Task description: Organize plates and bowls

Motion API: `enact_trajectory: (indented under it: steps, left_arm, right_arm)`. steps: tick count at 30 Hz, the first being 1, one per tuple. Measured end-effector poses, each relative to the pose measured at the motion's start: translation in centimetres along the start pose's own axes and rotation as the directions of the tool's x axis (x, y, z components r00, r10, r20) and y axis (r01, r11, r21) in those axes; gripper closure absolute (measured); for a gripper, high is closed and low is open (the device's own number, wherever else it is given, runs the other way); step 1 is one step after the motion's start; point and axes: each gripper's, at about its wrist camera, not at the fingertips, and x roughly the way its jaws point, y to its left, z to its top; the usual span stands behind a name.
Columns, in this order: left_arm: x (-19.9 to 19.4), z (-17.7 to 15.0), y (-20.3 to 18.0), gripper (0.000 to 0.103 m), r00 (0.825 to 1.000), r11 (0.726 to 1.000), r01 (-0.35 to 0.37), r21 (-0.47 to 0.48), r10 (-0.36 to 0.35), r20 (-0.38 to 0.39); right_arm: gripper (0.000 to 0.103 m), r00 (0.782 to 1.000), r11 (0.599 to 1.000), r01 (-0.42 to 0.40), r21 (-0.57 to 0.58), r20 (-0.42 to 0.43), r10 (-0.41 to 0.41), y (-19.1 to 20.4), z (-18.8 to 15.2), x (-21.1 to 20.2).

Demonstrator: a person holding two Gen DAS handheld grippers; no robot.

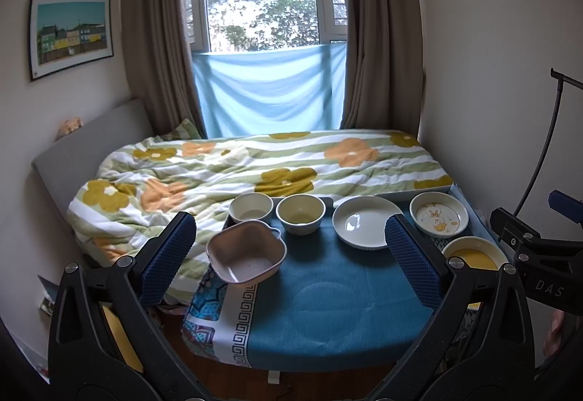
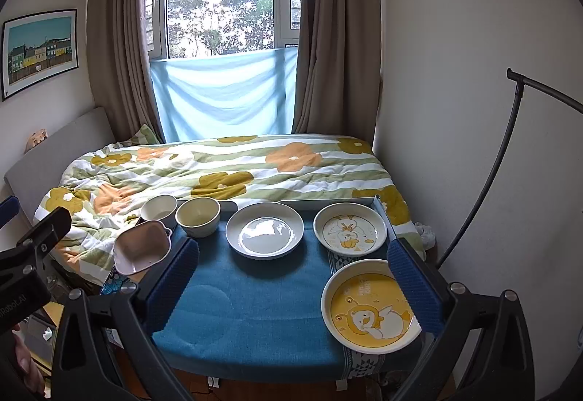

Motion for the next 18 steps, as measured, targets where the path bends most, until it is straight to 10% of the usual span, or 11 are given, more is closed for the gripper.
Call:
enact_trajectory:
  steps: [18]
  left_arm:
    - [-0.45, -0.04, -0.14, 0.0, 1.0, 1.0, 0.005, 0.006, -0.005, 0.015]
  right_arm:
    - [0.0, 1.0, 1.0, 0.0, 0.003, 0.004, 0.0, 0.38, 0.35, -0.37]
